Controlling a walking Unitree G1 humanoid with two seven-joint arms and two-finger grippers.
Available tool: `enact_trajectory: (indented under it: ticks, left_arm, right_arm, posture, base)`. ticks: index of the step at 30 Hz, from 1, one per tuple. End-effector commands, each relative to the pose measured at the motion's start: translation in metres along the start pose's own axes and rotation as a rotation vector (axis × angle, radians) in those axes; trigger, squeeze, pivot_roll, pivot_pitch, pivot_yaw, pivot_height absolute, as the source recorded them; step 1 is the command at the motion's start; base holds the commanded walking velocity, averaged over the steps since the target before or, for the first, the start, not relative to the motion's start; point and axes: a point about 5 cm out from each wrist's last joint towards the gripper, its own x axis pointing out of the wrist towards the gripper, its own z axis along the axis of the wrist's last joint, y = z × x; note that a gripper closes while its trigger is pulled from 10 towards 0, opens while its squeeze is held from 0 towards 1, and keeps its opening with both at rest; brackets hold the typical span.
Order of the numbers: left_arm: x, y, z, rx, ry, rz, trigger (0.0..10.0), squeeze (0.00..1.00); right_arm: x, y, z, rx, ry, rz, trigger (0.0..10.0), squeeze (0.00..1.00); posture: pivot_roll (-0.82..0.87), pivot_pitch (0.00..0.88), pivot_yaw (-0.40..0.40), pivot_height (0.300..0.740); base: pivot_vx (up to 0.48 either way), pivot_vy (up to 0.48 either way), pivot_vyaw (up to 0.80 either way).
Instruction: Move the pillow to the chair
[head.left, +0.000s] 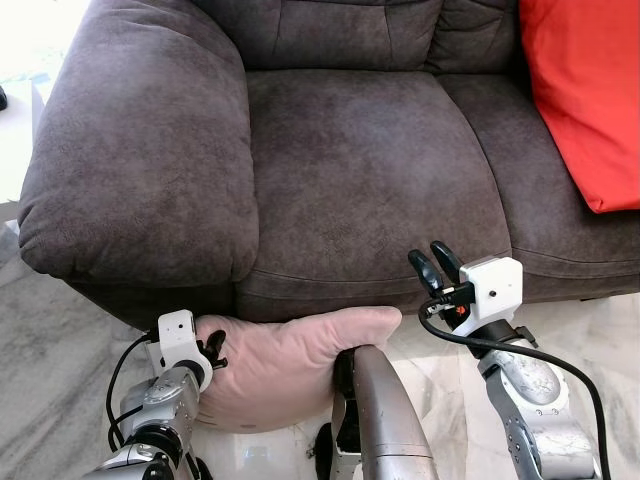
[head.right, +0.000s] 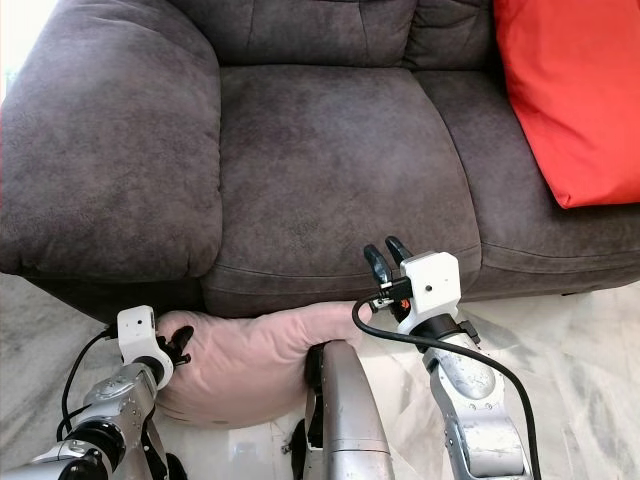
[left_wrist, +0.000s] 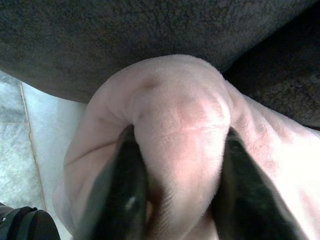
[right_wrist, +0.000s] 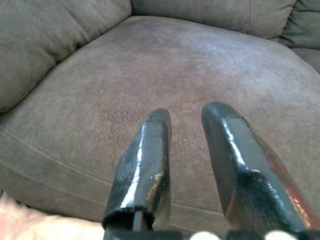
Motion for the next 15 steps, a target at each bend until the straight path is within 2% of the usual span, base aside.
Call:
enact_trajectory:
  ticks: [1,15]
  left_arm:
    - [-0.0024,-0.0010,-0.0111,0.022,0.040,-0.011,0.0,0.00]
    - [-0.0026,-0.0058,-0.0103,0.032,0.019,-0.053,0.0,0.00]
  right_arm:
    - [-0.0024,-0.0016,-0.0055,0.006,0.021,-0.011,10.0,0.00]
    - [0.0017,0.0011,-0.0092,0.020,0.015,-0.022,10.0,0.00]
  posture:
    - [-0.14,0.234,-0.176,0.499]
    - [-0.12,0.210,-0.155,0.499]
  base:
    - [0.000,0.000,0.00]
    - [0.000,0.000,0.00]
